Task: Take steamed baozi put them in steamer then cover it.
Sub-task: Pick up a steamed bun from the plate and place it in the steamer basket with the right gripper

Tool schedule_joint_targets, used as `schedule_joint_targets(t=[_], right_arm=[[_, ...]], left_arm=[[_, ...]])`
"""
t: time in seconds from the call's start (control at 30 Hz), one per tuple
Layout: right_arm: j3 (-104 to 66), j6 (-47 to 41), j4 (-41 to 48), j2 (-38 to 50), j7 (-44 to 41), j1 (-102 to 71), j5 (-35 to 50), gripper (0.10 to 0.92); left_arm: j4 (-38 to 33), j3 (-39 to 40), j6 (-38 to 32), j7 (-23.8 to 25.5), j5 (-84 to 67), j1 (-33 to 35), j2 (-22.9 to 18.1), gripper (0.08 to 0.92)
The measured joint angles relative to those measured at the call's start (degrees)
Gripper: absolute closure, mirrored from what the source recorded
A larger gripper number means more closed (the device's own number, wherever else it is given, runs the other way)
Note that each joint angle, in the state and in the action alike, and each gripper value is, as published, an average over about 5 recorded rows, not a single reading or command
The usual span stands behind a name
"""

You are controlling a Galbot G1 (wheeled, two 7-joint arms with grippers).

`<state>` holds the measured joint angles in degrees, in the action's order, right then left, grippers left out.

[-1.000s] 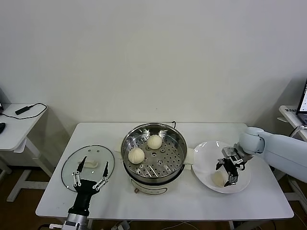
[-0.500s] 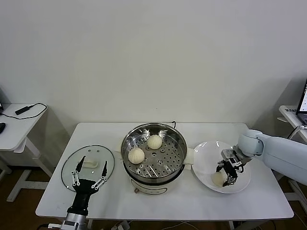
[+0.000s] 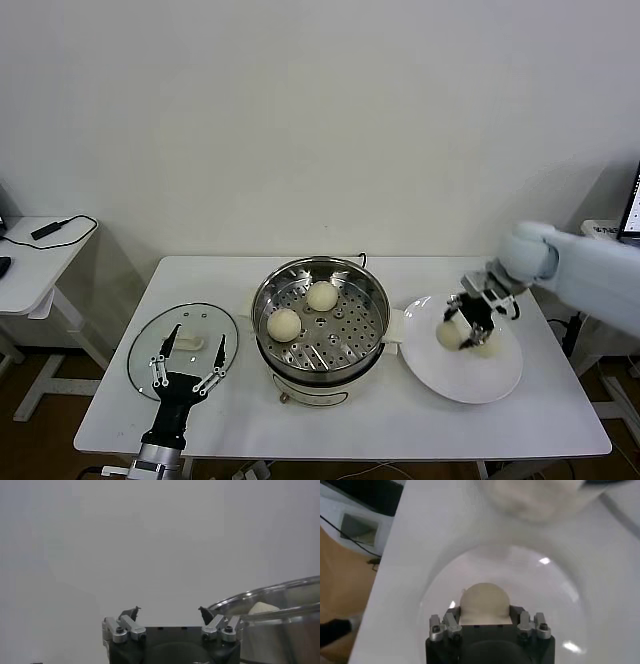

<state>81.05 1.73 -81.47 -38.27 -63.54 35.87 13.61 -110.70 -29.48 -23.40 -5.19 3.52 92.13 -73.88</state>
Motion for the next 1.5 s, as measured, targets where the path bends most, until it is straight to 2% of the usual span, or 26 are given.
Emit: schedule_joint_targets(t=[0.4, 0.73, 1.17, 1.5], right_arm=[[2.16, 11.37, -6.92, -11.17, -0.83, 12.26, 0.25, 0.364], [3.01, 19.4, -11.55, -18.64, 2.12, 11.62, -6.03, 0.364], [1.82, 28.14, -11.07, -24.09, 5.77, 5.67, -17.78, 0.364], [1.23, 31.15, -10.29, -26.72, 5.74, 2.52, -21.28, 0.352]], left_arm=[[-0.25, 0.07, -0.01, -0.08, 0.01, 0.31, -0.03, 0.177], [-0.25, 0.2, -0.4, -0.17, -0.14, 0.12, -0.08, 0.177], [0.0, 0.3, -0.67, -0.25, -0.38, -0.13, -0.19, 0.177], [0.31, 0.19, -0.99, -0.3, -0.78, -0.17, -0.1, 0.177]])
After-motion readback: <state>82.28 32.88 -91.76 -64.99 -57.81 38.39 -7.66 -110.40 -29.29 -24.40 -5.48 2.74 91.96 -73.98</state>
